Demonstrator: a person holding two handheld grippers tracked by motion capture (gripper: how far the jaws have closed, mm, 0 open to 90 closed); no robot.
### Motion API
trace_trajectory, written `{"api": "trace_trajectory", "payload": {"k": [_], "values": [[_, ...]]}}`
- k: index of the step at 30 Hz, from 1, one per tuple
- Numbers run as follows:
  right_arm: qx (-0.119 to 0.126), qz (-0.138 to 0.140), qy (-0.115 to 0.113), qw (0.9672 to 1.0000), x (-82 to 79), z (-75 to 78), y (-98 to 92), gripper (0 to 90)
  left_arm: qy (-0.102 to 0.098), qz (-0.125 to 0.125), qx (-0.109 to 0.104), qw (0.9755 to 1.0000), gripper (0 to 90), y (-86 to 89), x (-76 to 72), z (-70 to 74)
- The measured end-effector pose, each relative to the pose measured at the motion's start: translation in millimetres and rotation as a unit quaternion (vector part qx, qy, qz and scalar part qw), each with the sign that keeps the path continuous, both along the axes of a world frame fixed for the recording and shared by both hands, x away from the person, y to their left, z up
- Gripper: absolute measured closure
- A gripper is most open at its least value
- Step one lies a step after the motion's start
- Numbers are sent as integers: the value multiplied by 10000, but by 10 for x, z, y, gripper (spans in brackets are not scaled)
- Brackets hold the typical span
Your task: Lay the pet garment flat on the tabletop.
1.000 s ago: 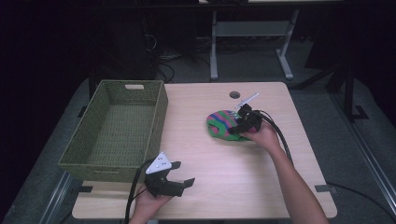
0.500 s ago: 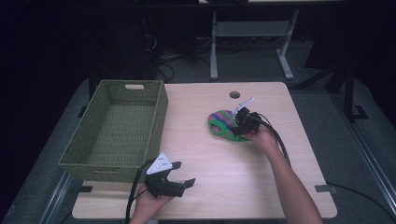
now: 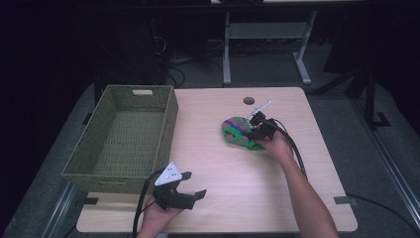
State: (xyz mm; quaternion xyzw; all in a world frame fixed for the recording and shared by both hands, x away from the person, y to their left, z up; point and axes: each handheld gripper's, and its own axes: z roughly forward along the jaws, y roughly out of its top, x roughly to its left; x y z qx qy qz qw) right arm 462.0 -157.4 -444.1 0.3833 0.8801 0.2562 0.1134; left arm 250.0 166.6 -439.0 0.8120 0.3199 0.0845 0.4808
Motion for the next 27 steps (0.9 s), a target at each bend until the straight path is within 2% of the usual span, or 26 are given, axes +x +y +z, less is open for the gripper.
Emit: {"api": "trace_trajectory", "payload": {"k": [10, 15, 23, 26, 27], "values": [[442, -111, 213, 9987, -7, 102, -135, 769, 4, 34, -33, 10000, 174, 10, 7, 0], [457, -77, 245, 9986, -27, 162, -179, 770, 10, 53, -37, 10000, 174, 10, -1, -4], [544, 8, 128, 9984, -73, 279, -207, 771, -4, 61, -35, 10000, 174, 25, 10, -3], [619, -8, 122, 9980, -79, 318, -233, 772, -12, 68, -43, 10000, 174, 23, 5, 1], [742, -38, 145, 9971, -87, 348, -262, 772, -15, 64, -47, 10000, 174, 22, 5, 0]]}}
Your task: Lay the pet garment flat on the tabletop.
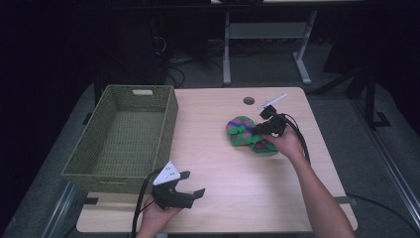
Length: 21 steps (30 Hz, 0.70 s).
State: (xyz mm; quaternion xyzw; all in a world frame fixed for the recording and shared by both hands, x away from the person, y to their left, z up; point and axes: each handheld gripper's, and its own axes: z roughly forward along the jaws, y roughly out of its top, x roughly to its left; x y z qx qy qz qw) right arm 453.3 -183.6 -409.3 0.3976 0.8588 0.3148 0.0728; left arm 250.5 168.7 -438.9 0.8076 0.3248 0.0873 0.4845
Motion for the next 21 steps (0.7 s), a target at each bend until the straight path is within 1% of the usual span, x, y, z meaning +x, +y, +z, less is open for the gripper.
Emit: {"api": "trace_trajectory", "payload": {"k": [1, 4, 6, 7, 10, 11, 16, 17, 20, 21], "values": [[72, -15, 26, 10000, -6, 12, -11, 772, 2, -7, 6, 10000, 174, -1, -1, 0], [132, 2, 27, 9999, -17, 44, -45, 772, -3, -8, 22, 10000, 174, -4, -2, -3], [132, -8, -9, 9999, -30, 65, -64, 772, -6, -1, 16, 10000, 174, -2, -2, 1], [159, -5, 20, 9999, -37, 78, -72, 772, -8, 3, 4, 10000, 174, -2, -2, 0], [166, 34, -1, 9999, -61, 121, -87, 772, 1, 10, -13, 10000, 174, -1, -2, -2], [199, 40, -37, 9998, -69, 139, -96, 772, 3, 8, -15, 10000, 174, 0, -1, -2], [425, 2, -37, 9991, -113, 233, -159, 773, 17, 28, -22, 10000, 174, 4, 5, -8], [447, 35, -78, 9990, -117, 247, -178, 773, 19, 34, -27, 10000, 174, 5, 5, -8], [559, 10, -65, 9984, -144, 292, -215, 773, 2, 41, -8, 10000, 174, 10, 5, -5], [585, 26, -91, 9982, -155, 309, -232, 773, 3, 44, -4, 10000, 174, 12, 5, -4]]}}
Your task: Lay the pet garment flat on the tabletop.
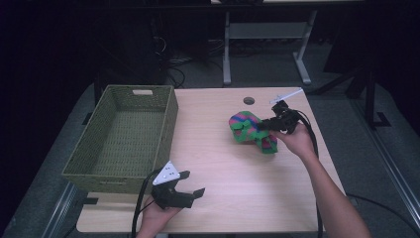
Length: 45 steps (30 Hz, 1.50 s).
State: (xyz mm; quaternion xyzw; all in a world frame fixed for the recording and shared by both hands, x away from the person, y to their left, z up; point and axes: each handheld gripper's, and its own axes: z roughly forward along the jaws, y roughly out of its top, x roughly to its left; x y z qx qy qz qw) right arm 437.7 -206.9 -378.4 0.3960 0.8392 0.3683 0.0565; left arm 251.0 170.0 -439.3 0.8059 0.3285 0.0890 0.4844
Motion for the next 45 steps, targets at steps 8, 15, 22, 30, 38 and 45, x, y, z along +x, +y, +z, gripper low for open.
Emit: {"api": "trace_trajectory", "payload": {"k": [8, 15, 22, 30, 38, 45], "values": [[110, 194, -126, 9997, -129, 155, 6, 776, -13, 15, -83, 10000, 174, 16, -6, 10], [252, 400, -298, 9984, -225, 301, 15, 778, -38, 48, -100, 9999, 174, 26, -15, 15], [368, 604, -371, 9968, -362, 384, 26, 779, -53, 71, -136, 9999, 174, 28, -20, 21], [462, 779, -464, 9948, -514, 431, 27, 780, -196, 25, -182, 9996, 174, 21, -58, 49], [544, 1005, -498, 9922, -708, 439, 66, 780, -230, 57, -219, 9995, 174, 37, -62, 53], [588, 1069, -524, 9912, -864, 407, 89, 779, -293, 125, -250, 9992, 174, 62, -66, 66]]}}
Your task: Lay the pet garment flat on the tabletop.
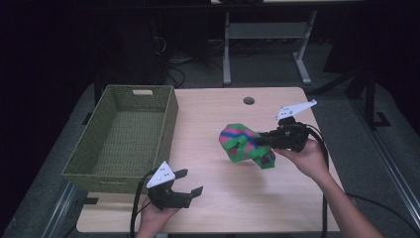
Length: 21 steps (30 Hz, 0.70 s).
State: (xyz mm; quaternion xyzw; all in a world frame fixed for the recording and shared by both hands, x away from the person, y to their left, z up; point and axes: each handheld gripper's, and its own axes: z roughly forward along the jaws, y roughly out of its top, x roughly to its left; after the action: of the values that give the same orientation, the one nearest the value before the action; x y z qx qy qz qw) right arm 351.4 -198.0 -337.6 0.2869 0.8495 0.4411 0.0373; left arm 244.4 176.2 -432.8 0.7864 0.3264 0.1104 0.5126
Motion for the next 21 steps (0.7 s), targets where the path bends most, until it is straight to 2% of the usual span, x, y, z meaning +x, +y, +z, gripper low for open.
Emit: {"api": "trace_trajectory", "payload": {"k": [6, 12, 17, 21], "values": [[137, 159, 57, 9998, -155, -36, 58, 780, -39, 59, -24, 10000, 174, 19, -1, 15], [156, 276, 80, 9995, -286, -103, 120, 779, -101, 107, -62, 9999, 174, 35, -10, 21], [332, 348, 234, 9986, -354, -185, 161, 779, -116, 105, -88, 9998, 174, 44, -11, 25], [260, 355, 400, 9982, -356, -331, 216, 776, -98, 93, -114, 9998, 174, 28, -13, 21]]}}
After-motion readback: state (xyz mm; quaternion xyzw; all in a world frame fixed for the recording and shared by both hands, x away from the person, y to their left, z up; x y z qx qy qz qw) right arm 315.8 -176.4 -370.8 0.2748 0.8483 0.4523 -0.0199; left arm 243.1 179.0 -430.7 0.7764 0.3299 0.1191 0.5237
